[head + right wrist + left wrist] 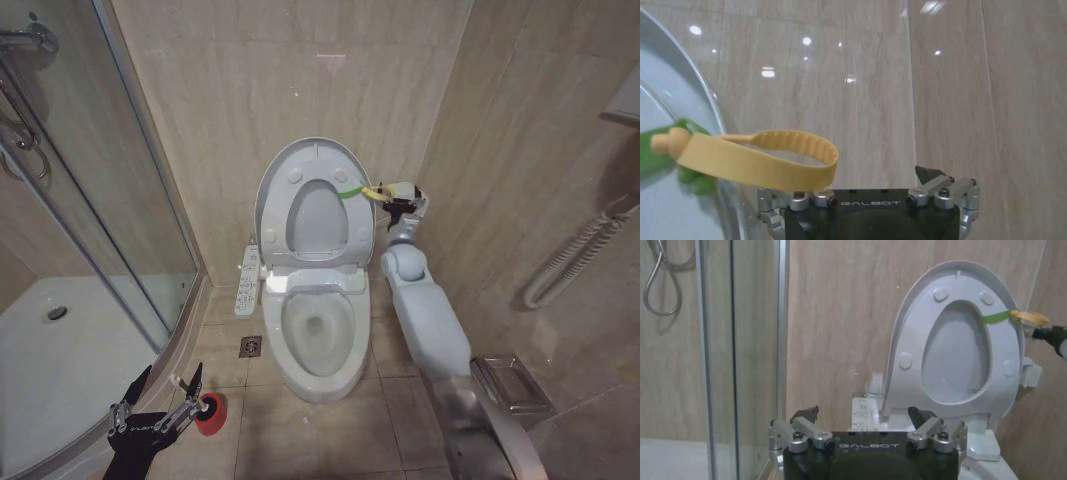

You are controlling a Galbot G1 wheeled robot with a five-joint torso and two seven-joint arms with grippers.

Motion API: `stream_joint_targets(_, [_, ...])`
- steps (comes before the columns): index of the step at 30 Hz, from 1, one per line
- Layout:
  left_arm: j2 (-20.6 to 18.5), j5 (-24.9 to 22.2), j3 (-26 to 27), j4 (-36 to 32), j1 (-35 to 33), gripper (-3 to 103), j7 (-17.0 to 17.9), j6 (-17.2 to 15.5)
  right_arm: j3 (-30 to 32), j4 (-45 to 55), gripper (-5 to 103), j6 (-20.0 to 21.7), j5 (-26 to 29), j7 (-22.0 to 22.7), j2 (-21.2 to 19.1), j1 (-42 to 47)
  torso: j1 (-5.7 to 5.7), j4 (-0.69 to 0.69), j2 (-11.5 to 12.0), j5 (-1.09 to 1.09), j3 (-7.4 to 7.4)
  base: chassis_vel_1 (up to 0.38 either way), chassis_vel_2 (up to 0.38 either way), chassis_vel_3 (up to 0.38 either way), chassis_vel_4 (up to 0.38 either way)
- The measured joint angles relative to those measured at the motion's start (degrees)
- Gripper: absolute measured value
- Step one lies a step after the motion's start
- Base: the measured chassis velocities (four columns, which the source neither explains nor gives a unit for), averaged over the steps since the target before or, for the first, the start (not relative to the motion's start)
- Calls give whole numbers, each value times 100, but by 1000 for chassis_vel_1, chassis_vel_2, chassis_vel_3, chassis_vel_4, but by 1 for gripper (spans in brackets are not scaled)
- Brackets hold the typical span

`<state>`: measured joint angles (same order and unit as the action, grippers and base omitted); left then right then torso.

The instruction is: Open the toilet lid, clean the toilet bowl with a toilet brush, close the toilet lid, and flush.

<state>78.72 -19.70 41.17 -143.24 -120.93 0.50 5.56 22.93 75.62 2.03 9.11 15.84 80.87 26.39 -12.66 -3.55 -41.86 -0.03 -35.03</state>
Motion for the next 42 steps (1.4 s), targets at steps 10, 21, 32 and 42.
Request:
stream_joint_targets(10, [0, 0, 0, 0, 0, 92, 0, 0, -74, 1004, 100, 311, 474, -32, -387, 839, -1, 2, 1, 2, -2, 0, 0, 0, 0])
stream_joint_targets(21, [0, 0, 0, 0, 0, 92, 1, 0, -45, 2387, 100, 422, 908, -81, -1062, 2485, -3, 4, 3, 7, -4, 0, 0, 0, 0])
stream_joint_targets(32, [0, 0, 0, 0, 0, 92, 0, 0, 217, 2822, 100, 189, 965, -81, -1202, 3425, -2, 6, 3, 4, -3, 0, 0, 0, 0])
stream_joint_targets(42, [0, 0, 0, 0, 0, 92, 0, 0, 465, 2323, 100, -271, 319, 365, -977, 3052, -3, 5, 3, 4, -3, 0, 0, 0, 0])
